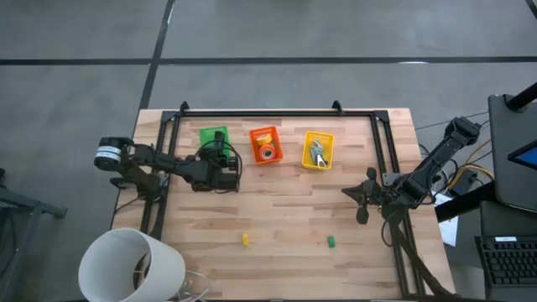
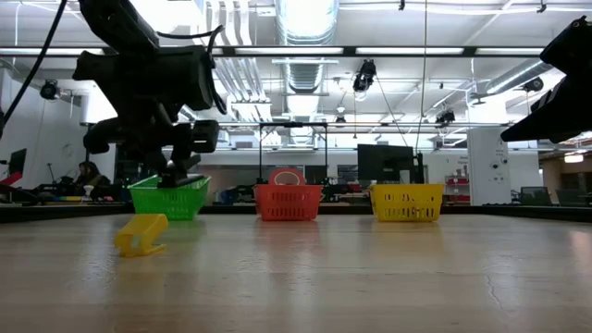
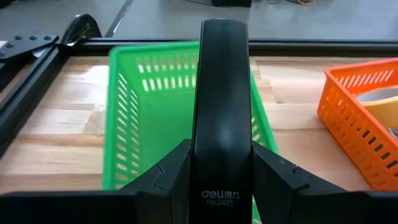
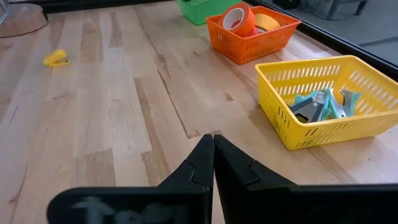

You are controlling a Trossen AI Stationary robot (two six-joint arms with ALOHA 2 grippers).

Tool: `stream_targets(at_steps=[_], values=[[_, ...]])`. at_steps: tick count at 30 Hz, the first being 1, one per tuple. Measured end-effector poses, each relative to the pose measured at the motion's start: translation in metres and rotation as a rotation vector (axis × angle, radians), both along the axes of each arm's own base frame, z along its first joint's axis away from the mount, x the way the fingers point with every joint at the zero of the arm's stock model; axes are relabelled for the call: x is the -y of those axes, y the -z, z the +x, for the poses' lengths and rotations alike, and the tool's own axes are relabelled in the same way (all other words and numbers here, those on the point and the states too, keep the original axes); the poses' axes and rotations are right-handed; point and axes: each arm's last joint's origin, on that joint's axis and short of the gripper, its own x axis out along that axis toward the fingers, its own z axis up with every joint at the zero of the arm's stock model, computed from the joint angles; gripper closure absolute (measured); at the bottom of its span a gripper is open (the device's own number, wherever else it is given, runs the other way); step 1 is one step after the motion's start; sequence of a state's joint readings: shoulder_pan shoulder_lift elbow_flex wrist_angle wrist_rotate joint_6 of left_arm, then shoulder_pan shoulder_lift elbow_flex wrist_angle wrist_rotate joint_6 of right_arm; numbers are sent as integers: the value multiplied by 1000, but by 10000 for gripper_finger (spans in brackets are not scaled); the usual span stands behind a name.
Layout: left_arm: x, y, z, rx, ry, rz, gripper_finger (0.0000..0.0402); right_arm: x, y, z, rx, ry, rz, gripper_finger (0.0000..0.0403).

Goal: Pick and place Stapler, Stapler remover, tape
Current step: Put the black stapler into the green bin

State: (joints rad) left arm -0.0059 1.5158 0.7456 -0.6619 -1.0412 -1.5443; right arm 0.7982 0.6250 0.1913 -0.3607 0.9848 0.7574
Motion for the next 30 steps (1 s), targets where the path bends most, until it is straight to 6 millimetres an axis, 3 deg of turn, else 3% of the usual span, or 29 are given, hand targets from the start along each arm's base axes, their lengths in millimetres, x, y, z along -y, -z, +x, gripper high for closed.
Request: stream_targets(at_steps=[17,30], values=[[0,-10,9,-19,37,39,261,0,0,0,0,0,1,394],[-15,-8,8,-38,-9,24,261,0,0,0,0,0,1,394]])
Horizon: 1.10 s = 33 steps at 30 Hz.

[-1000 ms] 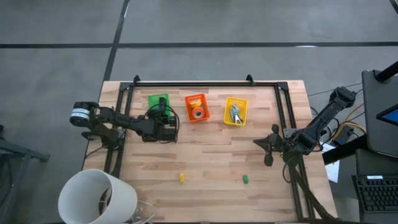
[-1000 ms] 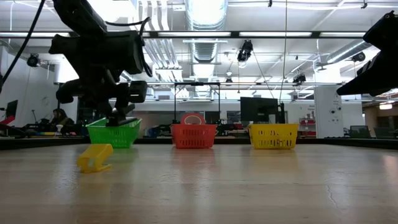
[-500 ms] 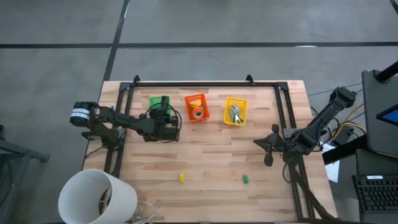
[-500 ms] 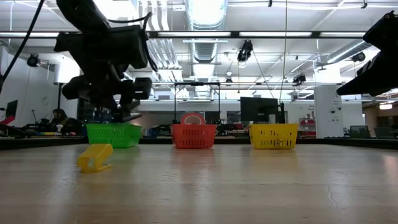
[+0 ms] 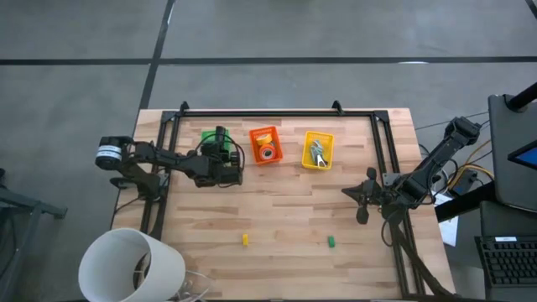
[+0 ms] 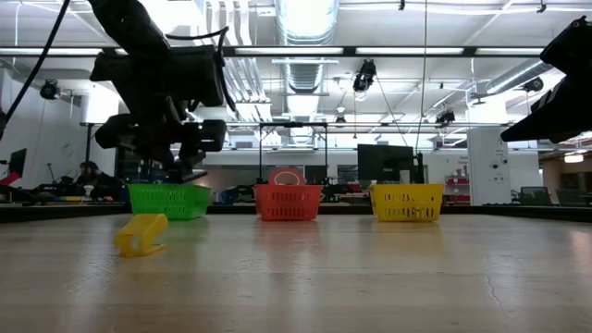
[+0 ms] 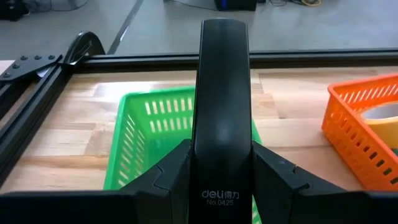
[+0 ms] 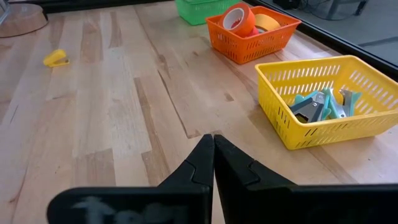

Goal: Pick and place Stapler, Stapler remover, tape
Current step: Put the black stapler into the green bin

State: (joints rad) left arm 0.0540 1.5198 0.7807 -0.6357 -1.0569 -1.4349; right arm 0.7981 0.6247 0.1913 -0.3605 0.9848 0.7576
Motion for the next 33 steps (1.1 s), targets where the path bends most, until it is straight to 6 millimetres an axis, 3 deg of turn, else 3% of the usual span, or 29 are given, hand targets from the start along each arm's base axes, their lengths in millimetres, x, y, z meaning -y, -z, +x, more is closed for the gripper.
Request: stream_targets(at_steps=[12,33], values=[[-1,14,3,-54,2,-44,261,0,0,0,0,0,0,394],[-5,14,10,-3,22,-80,261,0,0,0,0,0,0,394]])
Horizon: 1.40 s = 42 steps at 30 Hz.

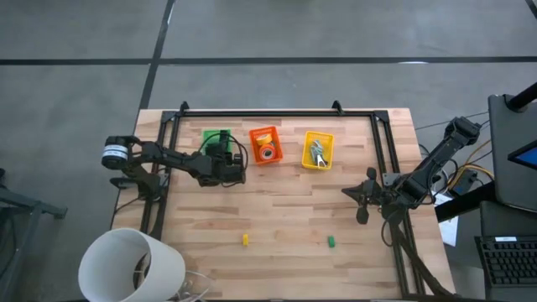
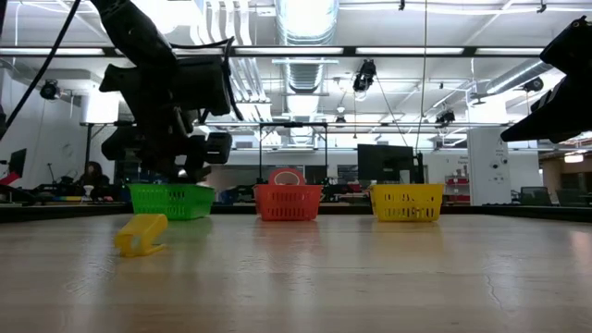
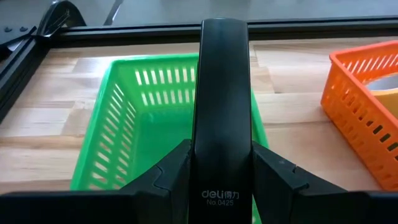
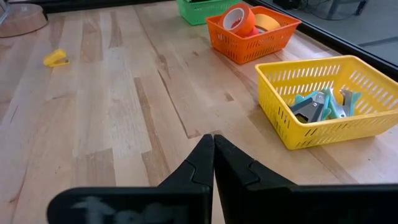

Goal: Pick and place Stapler, Stapler remover, tape
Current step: Put the black stapler into the green bin, then put the yellow stapler into the green bin

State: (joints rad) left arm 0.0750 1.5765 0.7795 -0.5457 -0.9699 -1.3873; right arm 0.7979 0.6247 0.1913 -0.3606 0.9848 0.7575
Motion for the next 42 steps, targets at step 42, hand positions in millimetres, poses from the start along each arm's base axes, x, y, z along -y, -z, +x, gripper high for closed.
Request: stream_targets(at_steps=[42], values=[[63,-40,34,99,350,-116,188,0,0,0,0,0,0,394]])
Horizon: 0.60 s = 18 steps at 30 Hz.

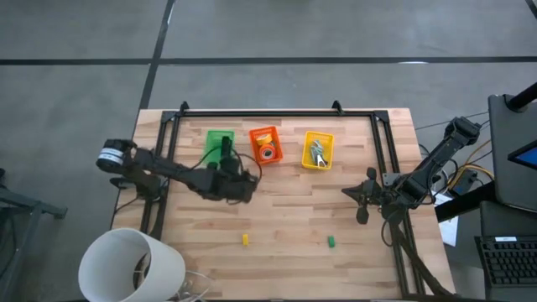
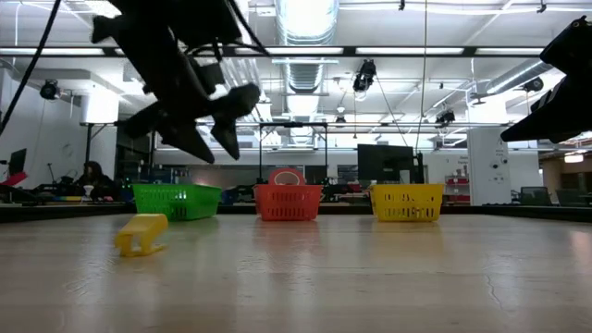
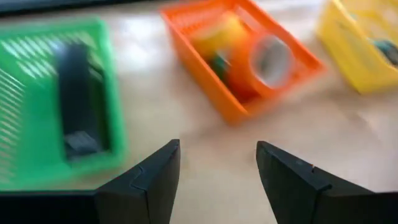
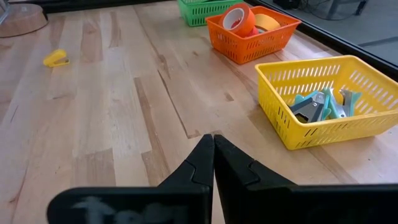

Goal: Pick and place Stapler, Stapler remover, tape
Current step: Put the yellow stapler into the green bin

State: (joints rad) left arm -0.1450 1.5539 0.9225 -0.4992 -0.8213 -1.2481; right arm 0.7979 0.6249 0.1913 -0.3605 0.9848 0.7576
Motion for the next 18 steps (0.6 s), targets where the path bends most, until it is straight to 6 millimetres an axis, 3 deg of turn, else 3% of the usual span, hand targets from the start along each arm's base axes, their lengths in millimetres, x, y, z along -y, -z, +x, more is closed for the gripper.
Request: stream_targets(at_steps=[10,18], values=[[84,-5,-9,190,185,-240,188,0,0,0,0,0,1,394],[134,-4,-17,308,278,-472,188,0,0,0,0,0,0,394]])
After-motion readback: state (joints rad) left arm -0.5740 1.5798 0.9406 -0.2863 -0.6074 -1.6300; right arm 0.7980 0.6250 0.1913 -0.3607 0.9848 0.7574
